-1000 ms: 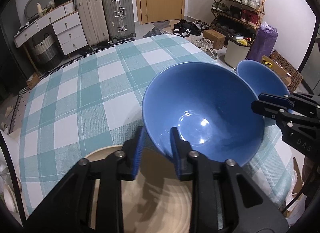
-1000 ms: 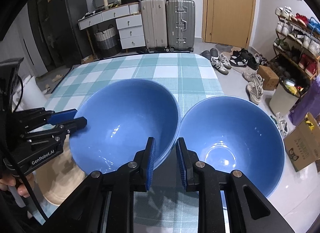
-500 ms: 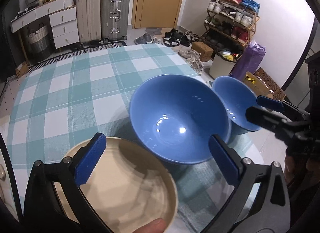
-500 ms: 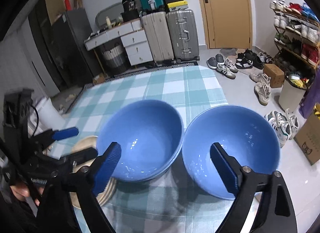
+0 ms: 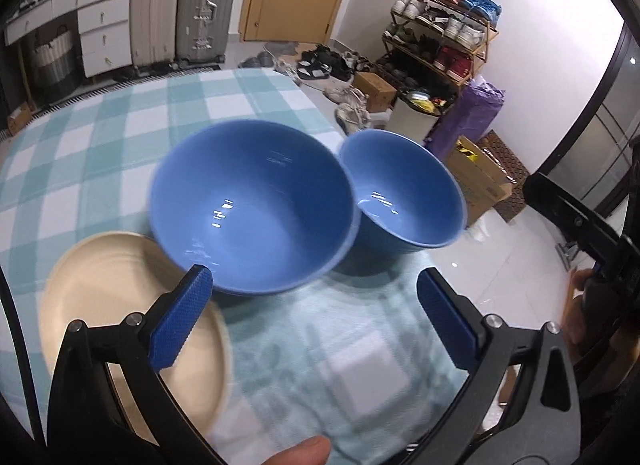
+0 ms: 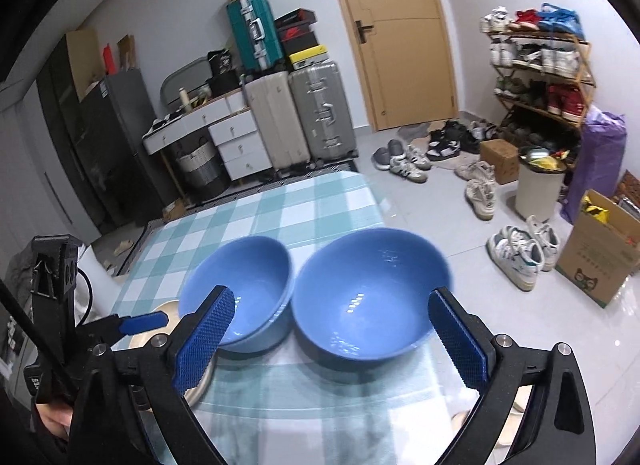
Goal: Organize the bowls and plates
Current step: 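Withdraw both tools up and away from the placed bowls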
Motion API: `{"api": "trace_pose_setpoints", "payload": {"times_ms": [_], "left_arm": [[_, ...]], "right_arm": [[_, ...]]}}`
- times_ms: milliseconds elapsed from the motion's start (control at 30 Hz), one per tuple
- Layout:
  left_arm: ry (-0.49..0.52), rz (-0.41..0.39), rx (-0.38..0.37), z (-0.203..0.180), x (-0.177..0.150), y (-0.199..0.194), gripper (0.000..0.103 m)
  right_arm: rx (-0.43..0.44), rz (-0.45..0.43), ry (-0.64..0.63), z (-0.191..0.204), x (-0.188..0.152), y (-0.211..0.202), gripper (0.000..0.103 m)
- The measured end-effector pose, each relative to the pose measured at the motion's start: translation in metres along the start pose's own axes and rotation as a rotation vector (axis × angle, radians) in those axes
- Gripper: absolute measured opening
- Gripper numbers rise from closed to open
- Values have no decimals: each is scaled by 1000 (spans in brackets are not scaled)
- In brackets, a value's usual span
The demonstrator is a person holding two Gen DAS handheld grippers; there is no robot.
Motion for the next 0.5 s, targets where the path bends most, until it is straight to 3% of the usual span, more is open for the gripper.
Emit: {"api": "trace_pose_setpoints", "payload": {"times_ms": [100,200,367,500], "left_arm": [[2,9,-31,-20,-5,3,96],[17,29,-72,-42,-11,8,81],[-44,50,-169,-67,-16,18,50],[-50,82,-173,-78,-20,31,42]], "right_arm": [[-29,-7,5,-18,-3,-11,99],[-47,-7,20,-34,-8,-16,99],[-53,12,69,-59,-17,-13,99],[-57,31,94,-73,-25,-1,97]]}}
Point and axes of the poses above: each gripper's, at about its wrist camera, not at the fingertips, and y roughly the way its jaws point, z to its left, x to its top, the point moved 7 cm from there along y, roughly the way its jaws point, and after that the axes turned 15 degrees about -z, right-handed, at the moved point
